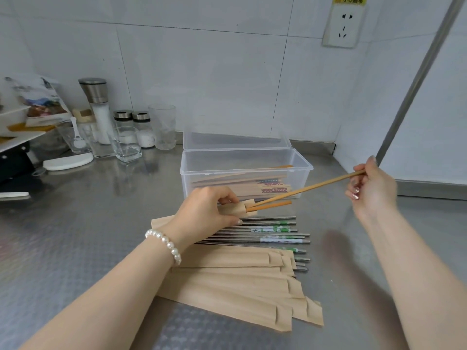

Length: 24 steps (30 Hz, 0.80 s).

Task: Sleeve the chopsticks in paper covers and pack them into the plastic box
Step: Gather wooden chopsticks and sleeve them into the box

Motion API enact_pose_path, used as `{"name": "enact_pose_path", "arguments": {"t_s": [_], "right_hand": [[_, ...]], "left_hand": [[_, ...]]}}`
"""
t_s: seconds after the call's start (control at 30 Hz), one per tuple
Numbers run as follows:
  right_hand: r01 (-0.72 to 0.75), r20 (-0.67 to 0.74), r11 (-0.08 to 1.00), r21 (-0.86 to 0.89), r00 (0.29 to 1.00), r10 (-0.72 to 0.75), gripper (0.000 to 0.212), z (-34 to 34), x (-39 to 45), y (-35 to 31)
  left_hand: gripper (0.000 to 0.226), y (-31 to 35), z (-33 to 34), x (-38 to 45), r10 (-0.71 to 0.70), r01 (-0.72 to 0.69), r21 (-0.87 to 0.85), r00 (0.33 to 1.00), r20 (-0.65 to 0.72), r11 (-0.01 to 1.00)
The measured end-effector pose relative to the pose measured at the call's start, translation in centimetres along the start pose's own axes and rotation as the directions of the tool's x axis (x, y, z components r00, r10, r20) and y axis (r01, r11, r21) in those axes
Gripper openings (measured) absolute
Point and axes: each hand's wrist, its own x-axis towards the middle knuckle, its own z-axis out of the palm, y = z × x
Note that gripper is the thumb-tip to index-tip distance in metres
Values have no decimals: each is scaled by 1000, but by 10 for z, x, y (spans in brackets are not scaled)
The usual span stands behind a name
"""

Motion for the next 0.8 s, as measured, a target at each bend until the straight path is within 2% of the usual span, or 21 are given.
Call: {"name": "enact_pose_path", "arguments": {"t_s": [0.07, 0.17, 0.27, 0.47, 0.67, 0.8], "right_hand": [[-91, 110, 994, -66, 989, 98, 36, 2, -2, 3], [-234, 274, 924, -301, 907, 319, 31, 7, -10, 8], [-225, 367, 842, -491, 823, 434, 26, 13, -19, 12], [-151, 454, 810, -566, 763, 460, 22, 23, -31, 16], [-159, 493, 825, -542, 735, 466, 21, 25, -34, 18], [-186, 477, 883, -431, 784, 398, 22, 28, -33, 18]], "left_hand": [[32, 0, 0, 0, 15, -15, 2, 1000, -7, 1000], [31, 0, 1, -1, 38, -39, -6, 999, -26, 999], [30, -2, 0, 0, 37, -36, 14, 998, -51, 999], [31, -2, 1, 0, 49, -46, 46, 997, -63, 998], [32, -2, 2, 0, 41, -39, 26, 997, -66, 999], [31, -1, -6, 0, 14, -14, 4, 998, -63, 1000]]}}
